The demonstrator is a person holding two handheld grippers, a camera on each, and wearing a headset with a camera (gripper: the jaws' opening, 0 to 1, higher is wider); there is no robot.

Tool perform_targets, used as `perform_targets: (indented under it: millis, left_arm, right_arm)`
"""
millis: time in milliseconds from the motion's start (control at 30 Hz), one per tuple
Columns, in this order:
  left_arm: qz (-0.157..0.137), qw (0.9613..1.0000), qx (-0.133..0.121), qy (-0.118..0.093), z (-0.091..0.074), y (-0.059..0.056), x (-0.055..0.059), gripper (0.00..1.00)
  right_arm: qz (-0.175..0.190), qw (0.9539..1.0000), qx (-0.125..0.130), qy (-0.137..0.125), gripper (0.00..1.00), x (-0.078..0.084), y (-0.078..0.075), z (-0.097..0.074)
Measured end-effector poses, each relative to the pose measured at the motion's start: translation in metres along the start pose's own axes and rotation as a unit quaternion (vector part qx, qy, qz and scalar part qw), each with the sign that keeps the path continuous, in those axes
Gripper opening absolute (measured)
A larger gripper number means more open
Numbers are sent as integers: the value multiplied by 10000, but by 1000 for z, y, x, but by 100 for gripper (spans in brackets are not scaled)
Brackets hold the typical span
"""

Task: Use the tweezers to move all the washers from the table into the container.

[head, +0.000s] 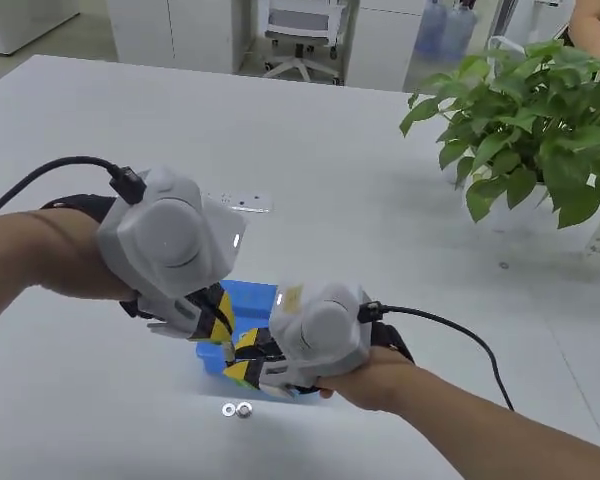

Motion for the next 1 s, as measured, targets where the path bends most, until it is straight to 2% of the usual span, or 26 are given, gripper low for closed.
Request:
perform_targets:
  millis: [400, 1000]
  left_arm:
    - [-61, 9999, 93, -8, 14, -7, 8, 5]
    - [-193, 9996, 189, -98, 31, -13, 17, 5]
  right_arm:
    - [55, 9999, -98, 50, 12, 10, 14, 6]
    - [134, 9996, -206, 155, 12, 24, 27, 16]
Point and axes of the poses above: the centre of the closed fingertips' face, and the gripper's own axes: z roughly forward along the fingers, y roughly to its left, x roughly out of its underside, the point moved 1 cm from there along -z, roughly backward along the fingers, and after that the axes turned 14 degrees about x, right-handed, at the moved point
